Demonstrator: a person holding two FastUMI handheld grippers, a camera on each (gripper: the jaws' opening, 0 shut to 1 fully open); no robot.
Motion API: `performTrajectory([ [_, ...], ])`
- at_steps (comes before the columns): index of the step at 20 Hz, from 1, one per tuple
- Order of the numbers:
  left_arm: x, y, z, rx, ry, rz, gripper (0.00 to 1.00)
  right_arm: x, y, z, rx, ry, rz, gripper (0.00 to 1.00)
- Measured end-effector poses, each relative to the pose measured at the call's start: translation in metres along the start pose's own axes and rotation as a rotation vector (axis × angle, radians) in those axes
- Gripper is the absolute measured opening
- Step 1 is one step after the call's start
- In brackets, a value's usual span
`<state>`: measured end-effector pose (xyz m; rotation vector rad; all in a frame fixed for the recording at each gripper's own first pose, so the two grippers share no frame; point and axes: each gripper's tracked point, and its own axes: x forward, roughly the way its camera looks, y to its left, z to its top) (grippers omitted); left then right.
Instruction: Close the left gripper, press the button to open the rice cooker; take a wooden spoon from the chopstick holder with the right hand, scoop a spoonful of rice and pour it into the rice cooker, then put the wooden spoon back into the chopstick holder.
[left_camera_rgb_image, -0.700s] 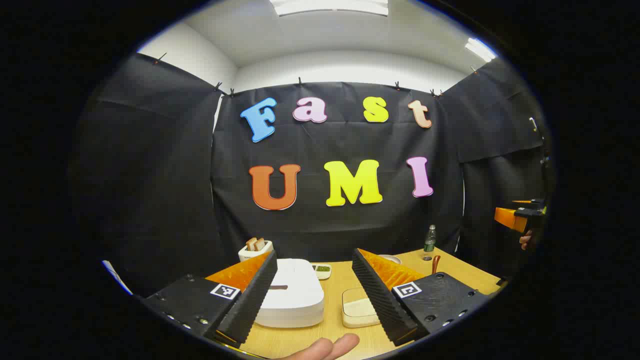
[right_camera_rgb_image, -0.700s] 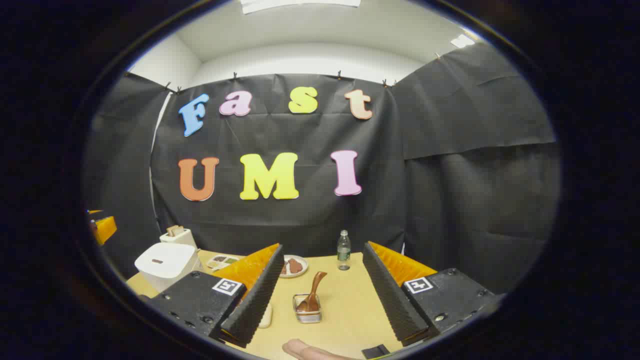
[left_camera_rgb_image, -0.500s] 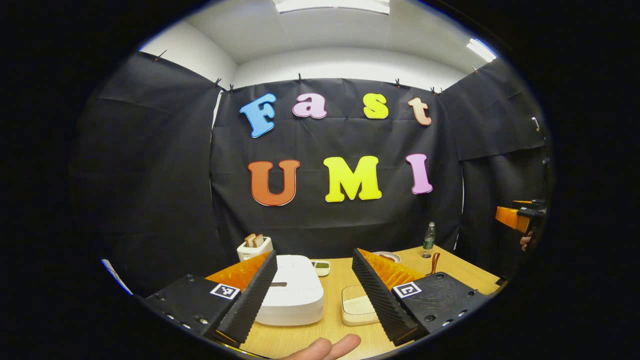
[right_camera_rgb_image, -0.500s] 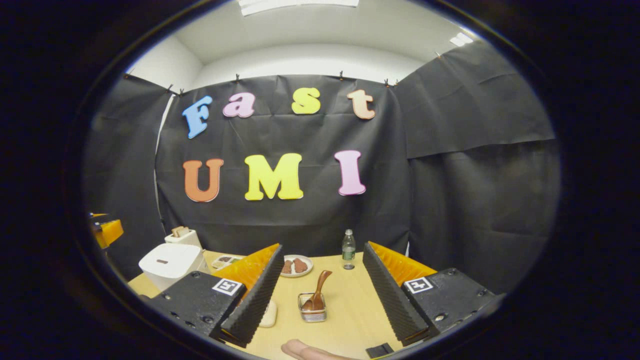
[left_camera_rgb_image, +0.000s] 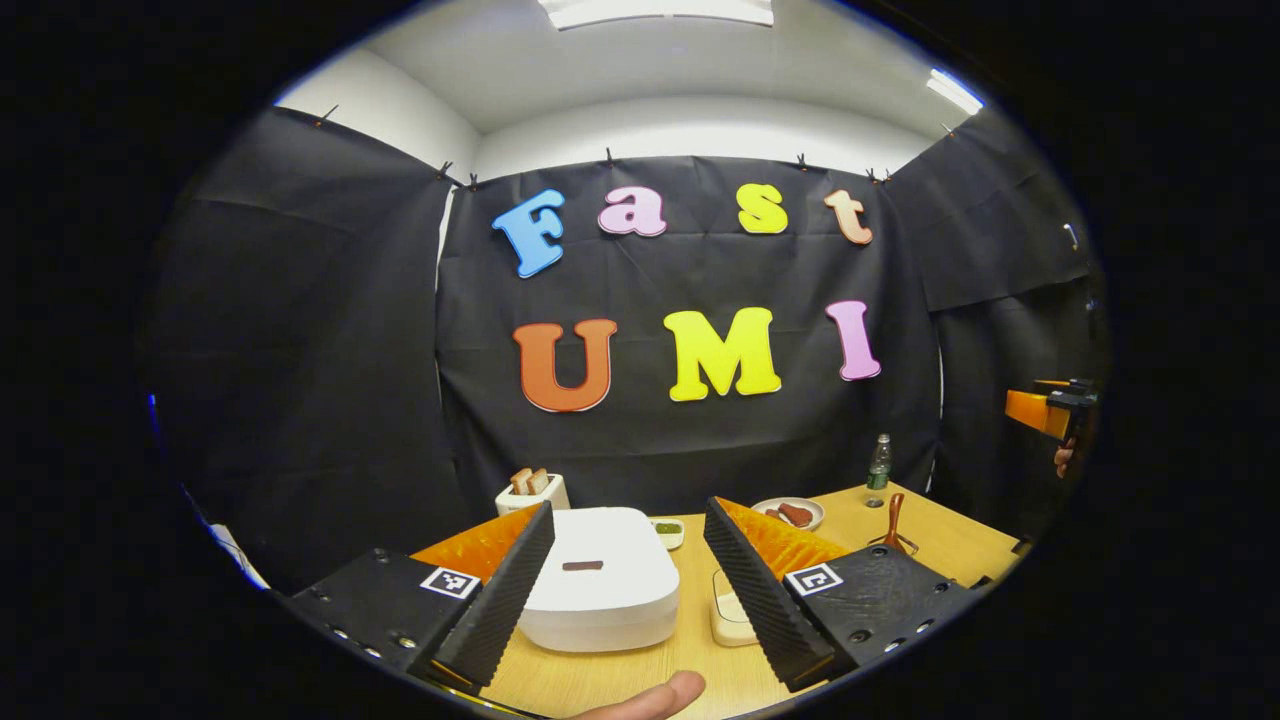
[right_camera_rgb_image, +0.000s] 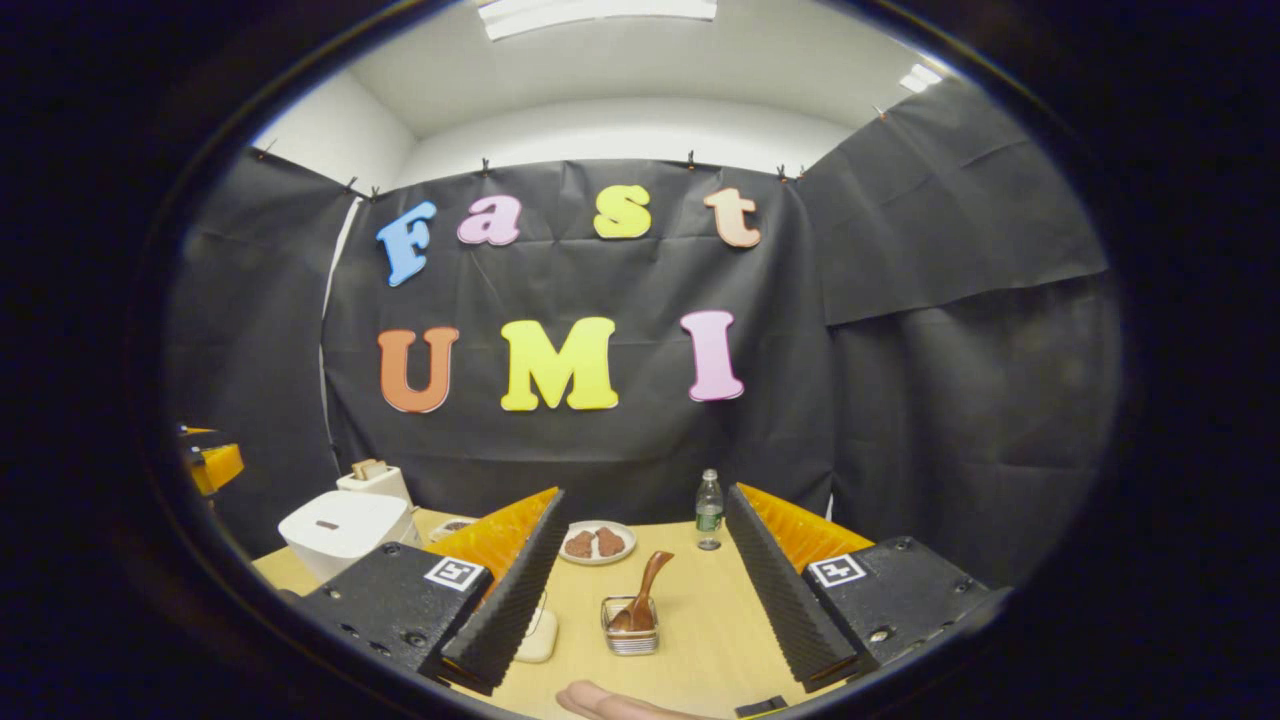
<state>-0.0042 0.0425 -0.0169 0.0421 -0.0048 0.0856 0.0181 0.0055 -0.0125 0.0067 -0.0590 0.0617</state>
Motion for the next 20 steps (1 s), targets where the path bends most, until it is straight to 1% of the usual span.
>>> performTrajectory([
  [1, 0.002, 0.006, 0.0, 0.008, -0.01, 0.022, 0.95, 0.004, 0.001, -0.006, 0.0, 0.002, 0.003, 1.0],
  [3, 0.006, 0.009, 0.001, 0.013, -0.027, 0.036, 0.95, 0.011, -0.001, -0.014, -0.014, -0.002, -0.007, 0.99],
  [4, 0.009, 0.012, -0.003, 0.005, -0.018, 0.041, 0.61, 0.015, -0.003, -0.018, -0.024, -0.004, -0.015, 0.99],
  [5, 0.013, 0.013, -0.006, 0.002, -0.011, 0.042, 0.64, 0.018, -0.002, -0.021, -0.031, -0.004, -0.015, 0.99],
  [6, 0.015, 0.011, -0.004, 0.004, -0.022, 0.033, 0.61, 0.02, -0.002, -0.024, -0.034, -0.002, -0.016, 1.0],
  [7, 0.019, 0.016, -0.001, 0.012, -0.033, 0.047, 0.55, 0.023, -0.002, -0.028, -0.034, 0.0, -0.016, 1.0],
  [9, 0.029, 0.019, -0.006, 0.026, -0.029, 0.055, 0.46, 0.028, -0.003, -0.033, -0.034, 0.002, -0.018, 1.0],
  [10, 0.037, 0.017, -0.008, 0.029, -0.019, 0.047, 0.43, 0.031, -0.003, -0.036, -0.033, 0.005, -0.02, 0.99],
  [12, 0.049, 0.015, -0.012, 0.052, -0.011, 0.039, 0.43, 0.034, -0.005, -0.041, -0.035, 0.005, -0.023, 0.99],
  [13, 0.056, 0.015, -0.013, 0.069, -0.014, 0.039, 0.45, 0.036, -0.009, -0.043, -0.039, 0.002, -0.033, 0.99],
  [14, 0.057, 0.02, -0.01, 0.097, -0.024, 0.089, 0.44, 0.039, -0.014, -0.046, -0.047, 0.004, -0.049, 0.99],
  [15, 0.071, 0.037, -0.015, 0.091, -0.024, 0.132, 0.22, 0.041, -0.016, -0.052, -0.055, 0.008, -0.057, 1.0],
  [16, 0.08, 0.032, -0.025, 0.071, 0.011, 0.114, 0.01, 0.043, -0.018, -0.055, -0.057, 0.013, -0.062, 1.0],
  [17, 0.088, 0.021, -0.037, 0.037, 0.041, 0.071, 0.07, 0.045, -0.021, -0.059, -0.058, 0.02, -0.067, 1.0],
  [18, 0.091, 0.014, -0.042, 0.005, 0.063, 0.044, 0.06, 0.047, -0.024, -0.063, -0.06, 0.031, -0.07, 1.0],
  [19, 0.099, 0.013, -0.051, -0.014, 0.089, 0.031, 0.09, 0.049, -0.026, -0.067, -0.062, 0.041, -0.072, 1.0],
  [20, 0.104, 0.02, -0.058, -0.011, 0.116, 0.039, 0.09, 0.051, -0.028, -0.071, -0.06, 0.049, -0.076, 1.0],
])
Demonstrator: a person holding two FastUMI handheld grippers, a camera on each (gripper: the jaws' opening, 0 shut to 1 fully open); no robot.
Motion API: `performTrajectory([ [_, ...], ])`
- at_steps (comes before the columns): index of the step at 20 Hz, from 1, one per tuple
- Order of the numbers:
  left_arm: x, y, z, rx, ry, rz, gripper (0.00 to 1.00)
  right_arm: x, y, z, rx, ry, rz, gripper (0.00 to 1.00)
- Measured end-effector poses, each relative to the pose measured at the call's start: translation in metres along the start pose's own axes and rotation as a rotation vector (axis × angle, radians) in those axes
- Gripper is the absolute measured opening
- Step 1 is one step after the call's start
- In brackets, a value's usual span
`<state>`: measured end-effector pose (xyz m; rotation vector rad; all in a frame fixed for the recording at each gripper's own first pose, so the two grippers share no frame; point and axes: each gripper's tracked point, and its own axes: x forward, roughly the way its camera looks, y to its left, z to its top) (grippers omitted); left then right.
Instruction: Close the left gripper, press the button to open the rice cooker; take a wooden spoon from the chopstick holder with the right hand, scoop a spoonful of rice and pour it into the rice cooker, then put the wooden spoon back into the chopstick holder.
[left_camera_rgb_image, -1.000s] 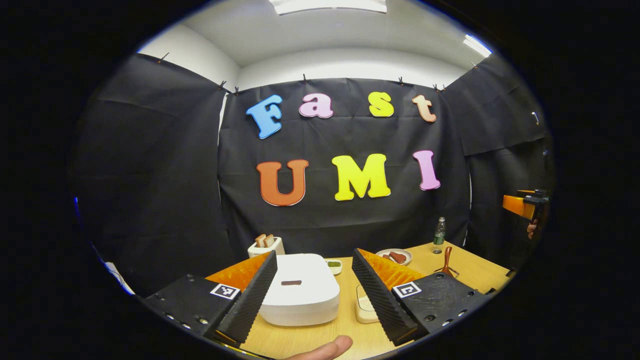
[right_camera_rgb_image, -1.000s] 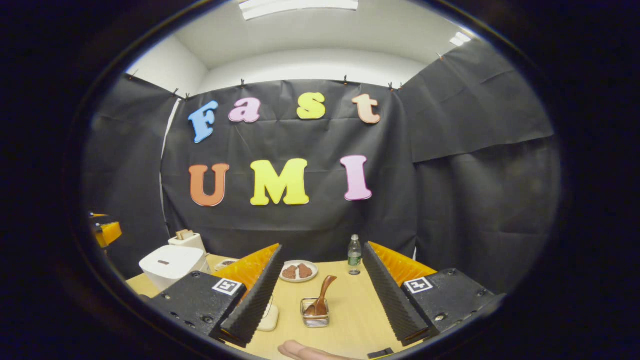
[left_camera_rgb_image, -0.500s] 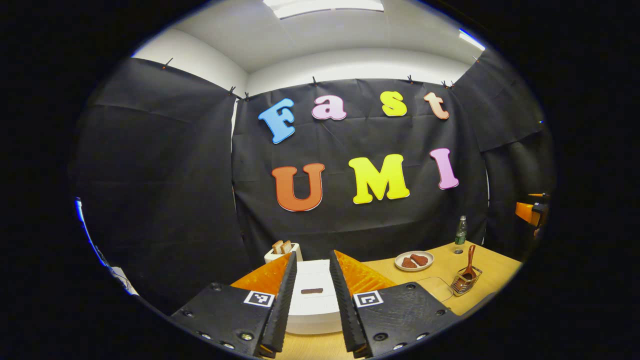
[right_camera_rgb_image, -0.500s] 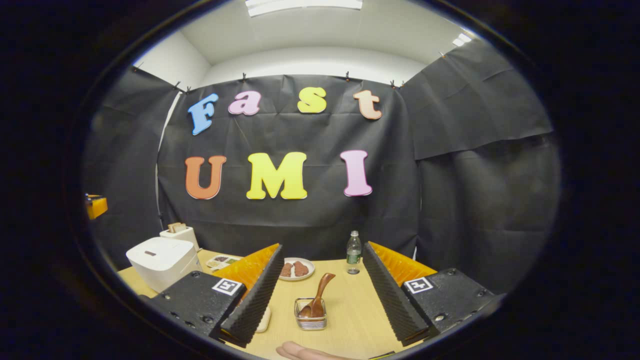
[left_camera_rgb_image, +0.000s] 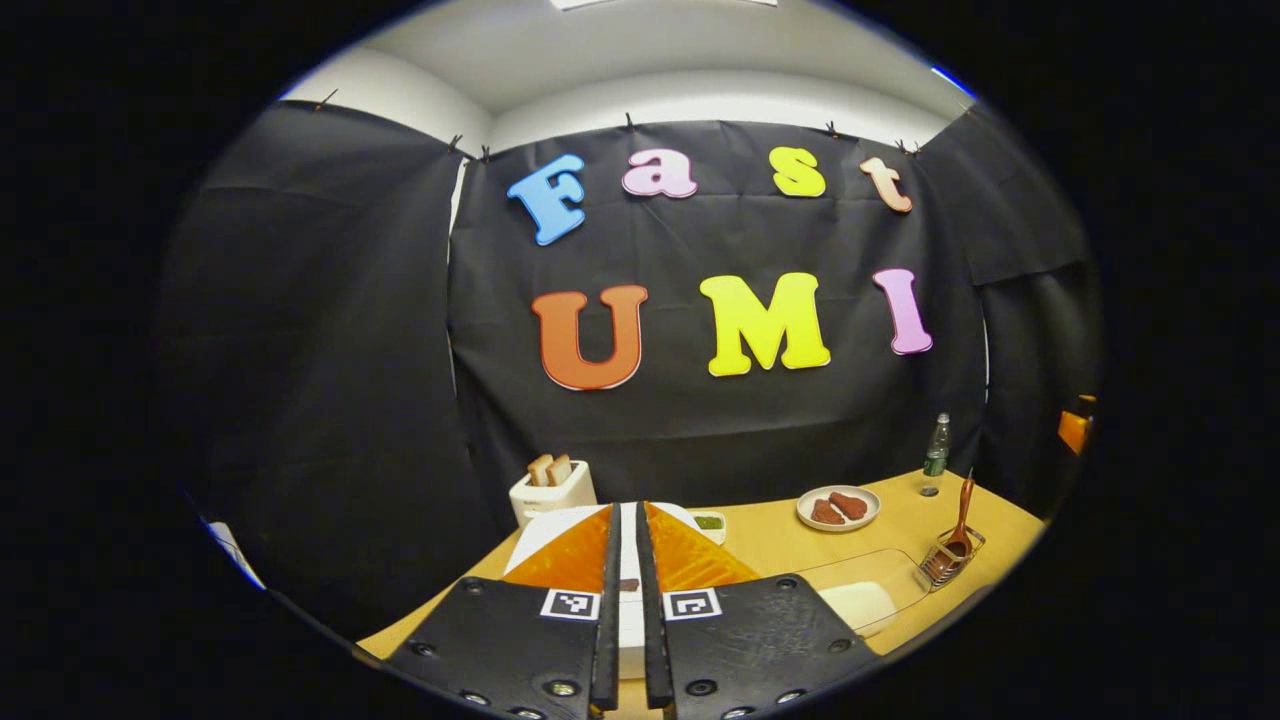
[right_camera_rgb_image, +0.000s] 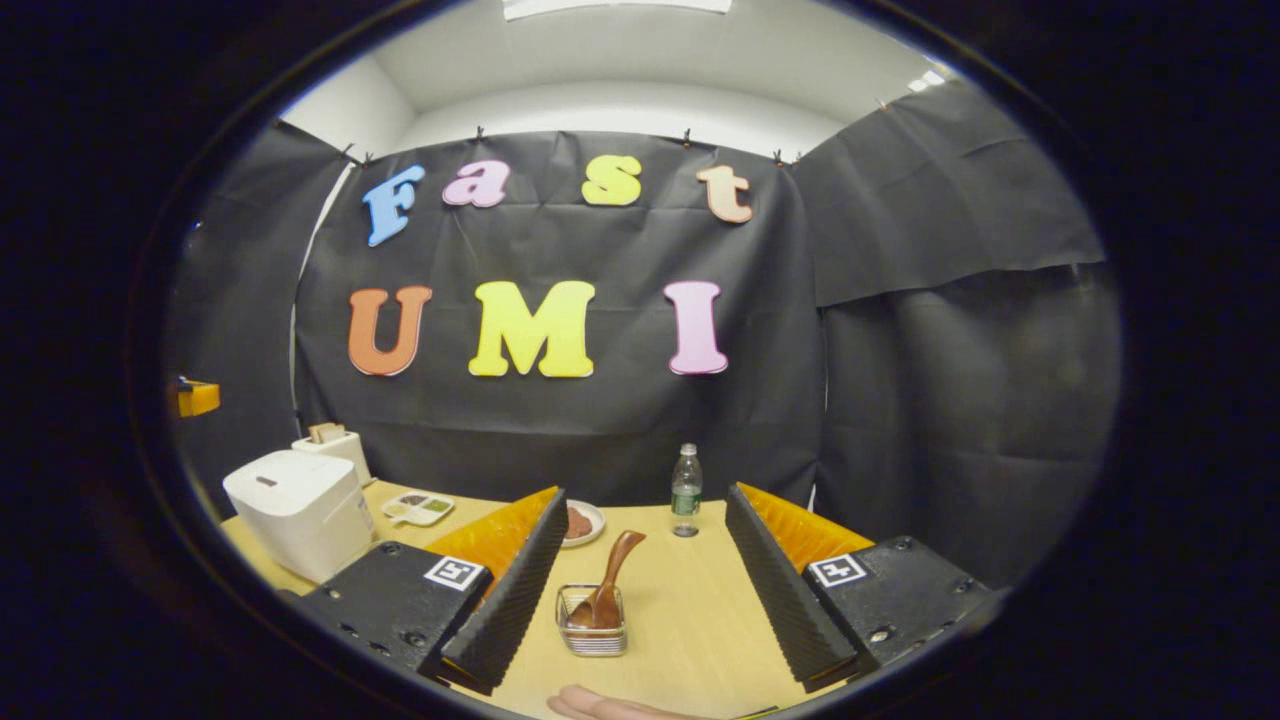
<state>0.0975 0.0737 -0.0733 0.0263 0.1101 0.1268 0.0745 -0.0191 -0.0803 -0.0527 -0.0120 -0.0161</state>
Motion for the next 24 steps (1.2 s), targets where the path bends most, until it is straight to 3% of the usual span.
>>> performTrajectory([
  [1, 0.011, 0.007, -0.008, 0.0, 0.019, 0.013, 0.0, 0.002, -0.002, -0.004, 0.004, 0.008, -0.002, 1.0],
  [5, 0.051, 0.013, -0.051, -0.072, 0.163, 0.002, 0.0, 0.007, -0.007, -0.012, 0.005, 0.028, -0.009, 1.0],
  [10, 0.08, 0.021, -0.09, -0.048, 0.291, 0.011, 0.0, 0.012, -0.008, -0.02, -0.003, 0.046, -0.015, 1.0],
  [16, 0.083, 0.028, -0.108, -0.091, 0.362, 0.037, 0.0, 0.017, -0.01, -0.025, -0.013, 0.056, -0.018, 1.0],
  [19, 0.077, 0.018, -0.11, -0.15, 0.39, 0.005, 0.0, 0.021, -0.015, -0.031, -0.012, 0.07, -0.031, 1.0],
  [24, 0.066, 0.019, -0.115, -0.129, 0.43, 0.023, 0.0, 0.025, -0.018, -0.039, -0.001, 0.093, -0.039, 1.0],
])
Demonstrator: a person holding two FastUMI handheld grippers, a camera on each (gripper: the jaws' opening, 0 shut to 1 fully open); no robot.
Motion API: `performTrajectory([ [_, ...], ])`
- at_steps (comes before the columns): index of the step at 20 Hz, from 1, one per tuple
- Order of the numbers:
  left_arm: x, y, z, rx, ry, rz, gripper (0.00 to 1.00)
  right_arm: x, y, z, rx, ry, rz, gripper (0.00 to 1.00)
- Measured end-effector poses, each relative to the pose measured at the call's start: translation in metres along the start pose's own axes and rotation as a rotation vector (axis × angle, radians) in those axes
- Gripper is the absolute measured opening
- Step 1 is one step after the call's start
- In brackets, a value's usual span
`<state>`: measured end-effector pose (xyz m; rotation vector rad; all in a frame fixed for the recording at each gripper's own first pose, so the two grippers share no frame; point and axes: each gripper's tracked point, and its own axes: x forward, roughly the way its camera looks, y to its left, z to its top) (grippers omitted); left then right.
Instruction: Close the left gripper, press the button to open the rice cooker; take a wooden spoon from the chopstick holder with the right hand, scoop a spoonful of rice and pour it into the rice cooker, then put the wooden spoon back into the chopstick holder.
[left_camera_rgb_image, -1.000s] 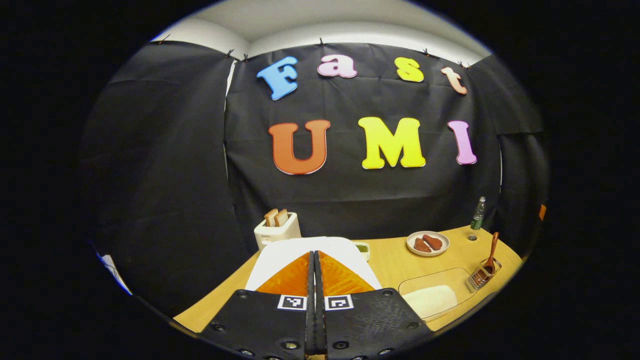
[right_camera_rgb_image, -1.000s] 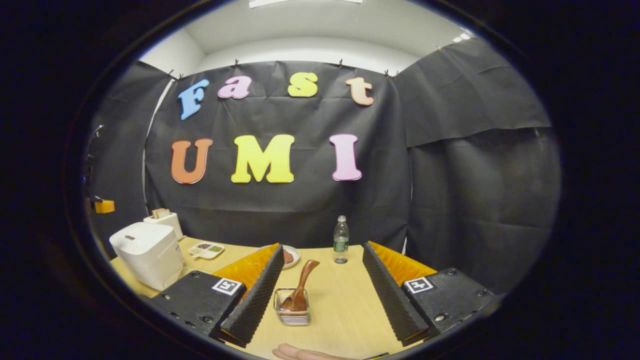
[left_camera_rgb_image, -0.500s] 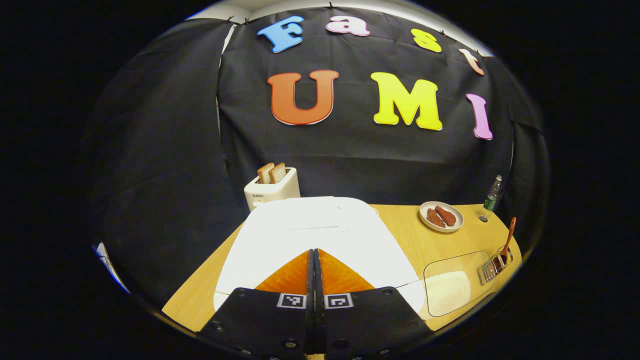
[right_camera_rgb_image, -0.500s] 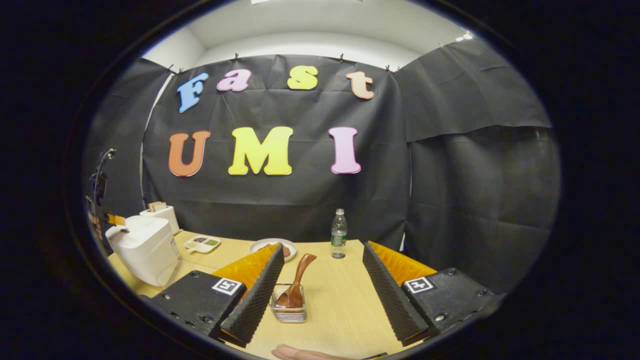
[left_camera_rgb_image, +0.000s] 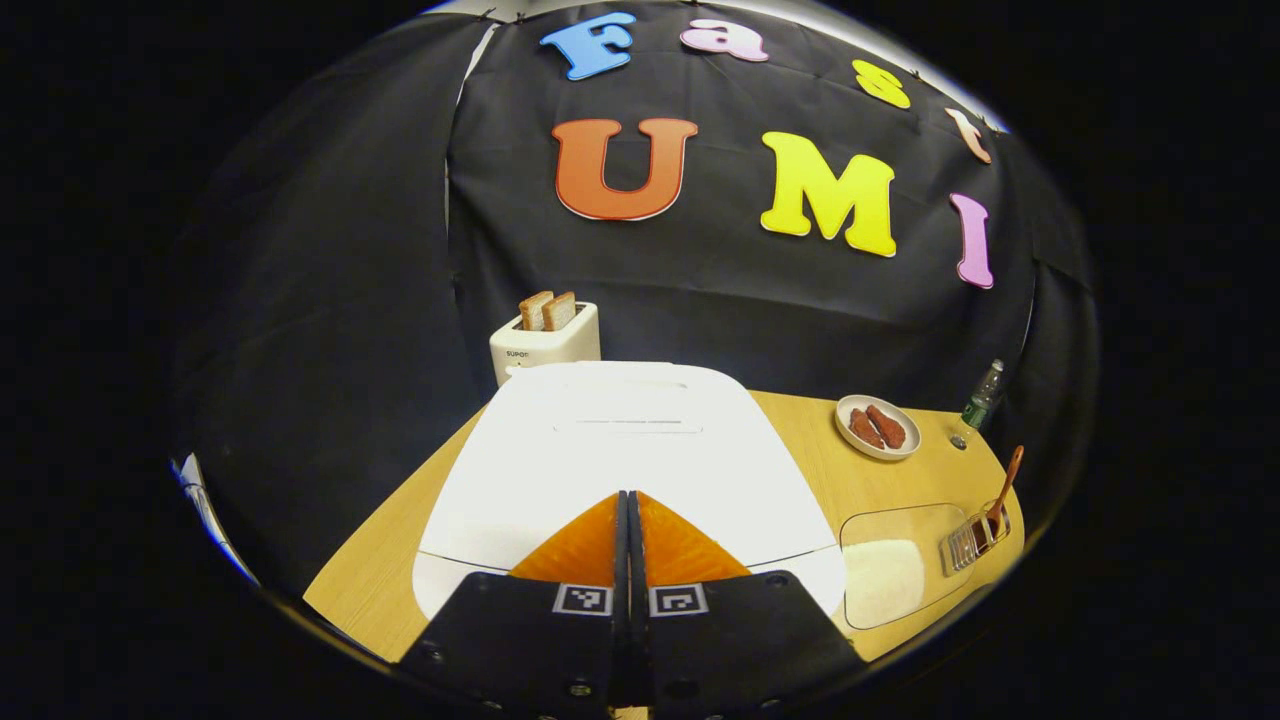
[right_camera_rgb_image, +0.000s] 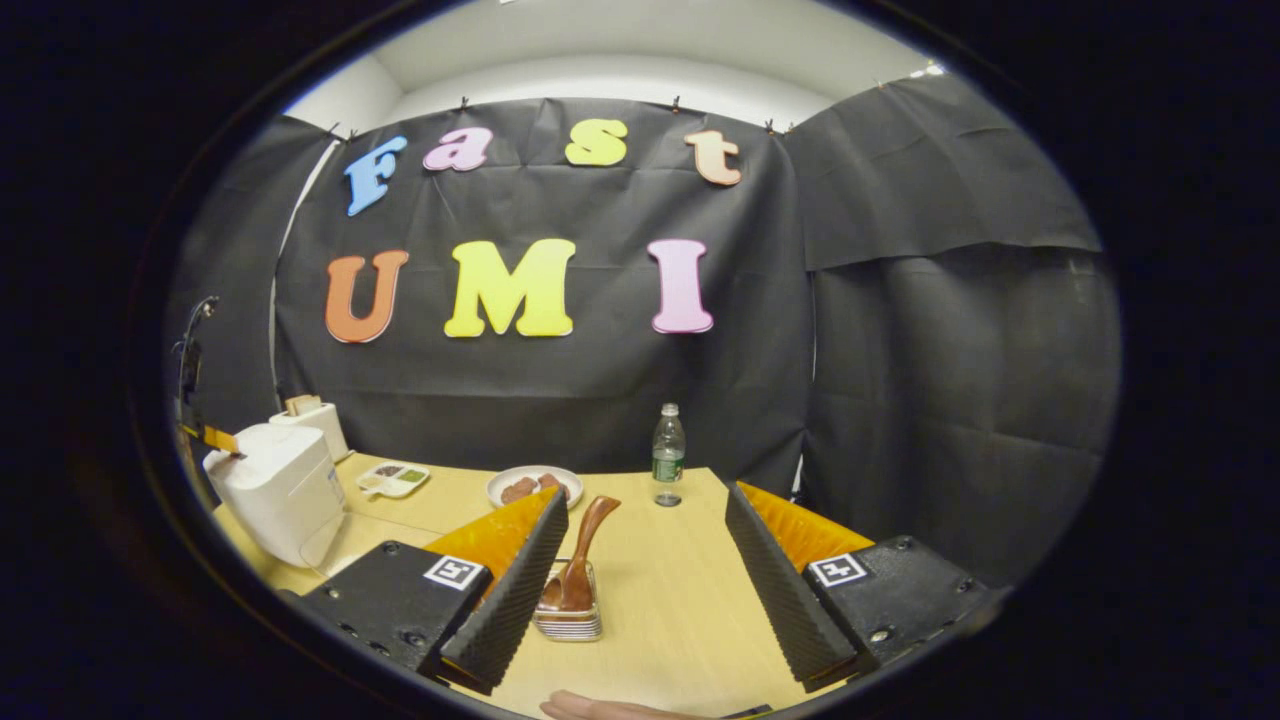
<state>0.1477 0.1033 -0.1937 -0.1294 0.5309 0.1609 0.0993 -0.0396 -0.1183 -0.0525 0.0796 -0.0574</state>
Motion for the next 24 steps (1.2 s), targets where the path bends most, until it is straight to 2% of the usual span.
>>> performTrajectory([
  [5, -0.002, 0.0, -0.009, 0.046, 0.037, 0.011, 0.0, 0.001, -0.003, -0.007, -0.014, 0.008, -0.012, 1.0],
  [11, -0.005, 0.0, 0.004, 0.068, -0.027, 0.012, 0.0, -0.002, -0.003, -0.019, -0.038, 0.031, -0.016, 1.0],
  [16, -0.04, 0.006, 0.042, 0.091, -0.146, 0.074, 0.0, 0.0, -0.004, -0.031, -0.065, 0.05, -0.022, 1.0],
  [20, -0.08, -0.006, 0.046, 0.075, -0.193, 0.042, 0.0, 0.007, -0.006, -0.047, -0.061, 0.086, -0.02, 1.0],
  [23, -0.112, -0.013, 0.041, 0.096, -0.241, 0.037, 0.45, 0.016, -0.009, -0.059, -0.062, 0.114, -0.025, 0.99],
  [24, -0.121, -0.015, 0.039, 0.104, -0.254, 0.035, 0.46, 0.02, -0.008, -0.061, -0.061, 0.115, -0.02, 1.0],
])
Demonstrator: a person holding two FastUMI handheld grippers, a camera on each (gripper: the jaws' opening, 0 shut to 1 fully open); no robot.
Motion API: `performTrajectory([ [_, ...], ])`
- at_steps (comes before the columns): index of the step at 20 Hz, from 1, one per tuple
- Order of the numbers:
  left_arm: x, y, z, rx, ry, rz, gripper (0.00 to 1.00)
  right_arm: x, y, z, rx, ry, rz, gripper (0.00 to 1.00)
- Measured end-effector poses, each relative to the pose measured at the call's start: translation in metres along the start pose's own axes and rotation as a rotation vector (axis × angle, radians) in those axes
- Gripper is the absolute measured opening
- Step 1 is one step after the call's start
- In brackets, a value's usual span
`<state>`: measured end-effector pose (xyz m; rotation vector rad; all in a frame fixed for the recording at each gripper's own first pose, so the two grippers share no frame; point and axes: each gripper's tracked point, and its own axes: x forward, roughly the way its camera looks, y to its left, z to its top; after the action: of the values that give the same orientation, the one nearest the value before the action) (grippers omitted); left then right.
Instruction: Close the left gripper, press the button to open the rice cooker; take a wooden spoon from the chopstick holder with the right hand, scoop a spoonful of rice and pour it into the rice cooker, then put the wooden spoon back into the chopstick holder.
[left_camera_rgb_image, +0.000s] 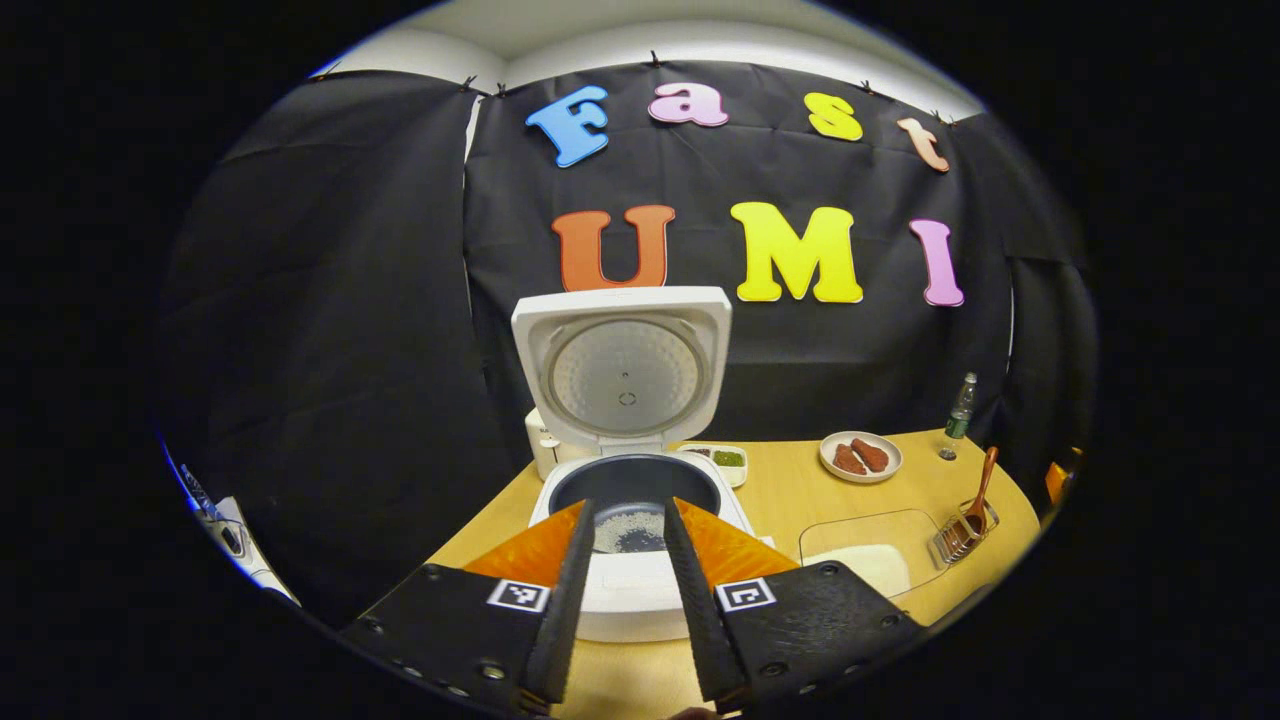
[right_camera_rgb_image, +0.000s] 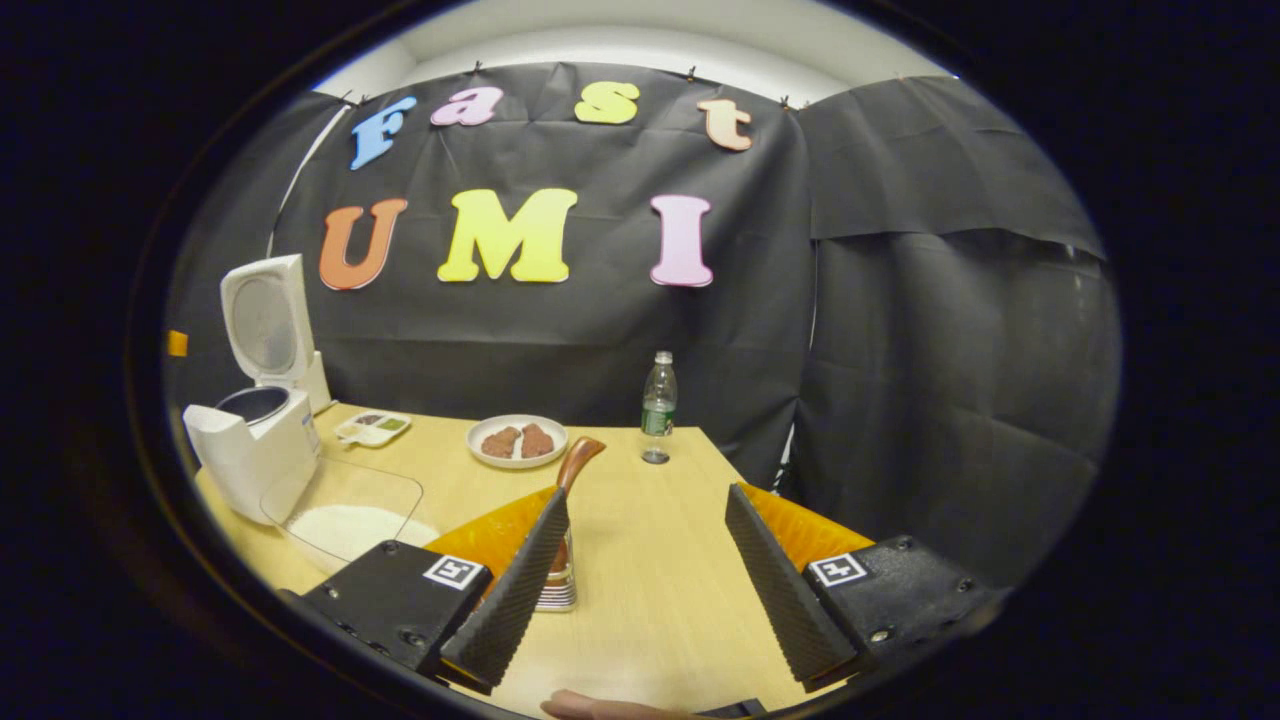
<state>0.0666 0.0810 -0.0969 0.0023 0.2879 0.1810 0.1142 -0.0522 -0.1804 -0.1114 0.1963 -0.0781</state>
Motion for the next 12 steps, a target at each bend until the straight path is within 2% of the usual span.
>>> performTrajectory([
  [1, -0.009, -0.002, 0.002, 0.002, -0.021, -0.004, 0.69, 0.003, 0.002, -0.002, 0.001, -0.001, 0.005, 1.0],
  [2, -0.016, -0.004, 0.002, 0.005, -0.04, -0.007, 0.8, 0.007, 0.004, -0.002, 0.01, -0.007, 0.016, 0.99],
  [3, -0.024, -0.004, 0.001, 0.012, -0.054, -0.003, 0.95, 0.012, 0.008, -0.004, 0.019, -0.009, 0.034, 1.0],
  [5, -0.039, -0.006, 0.002, 0.016, -0.092, 0.002, 0.96, 0.024, 0.012, -0.011, 0.036, 0.002, 0.059, 1.0],
  [9, -0.068, -0.018, -0.006, 0.005, -0.153, -0.03, 0.96, 0.053, 0.022, -0.028, 0.069, 0.055, 0.089, 0.99],
  [12, -0.084, -0.028, -0.015, -0.004, -0.197, -0.06, 0.96, 0.078, 0.039, -0.034, 0.098, 0.076, 0.144, 1.0],
])
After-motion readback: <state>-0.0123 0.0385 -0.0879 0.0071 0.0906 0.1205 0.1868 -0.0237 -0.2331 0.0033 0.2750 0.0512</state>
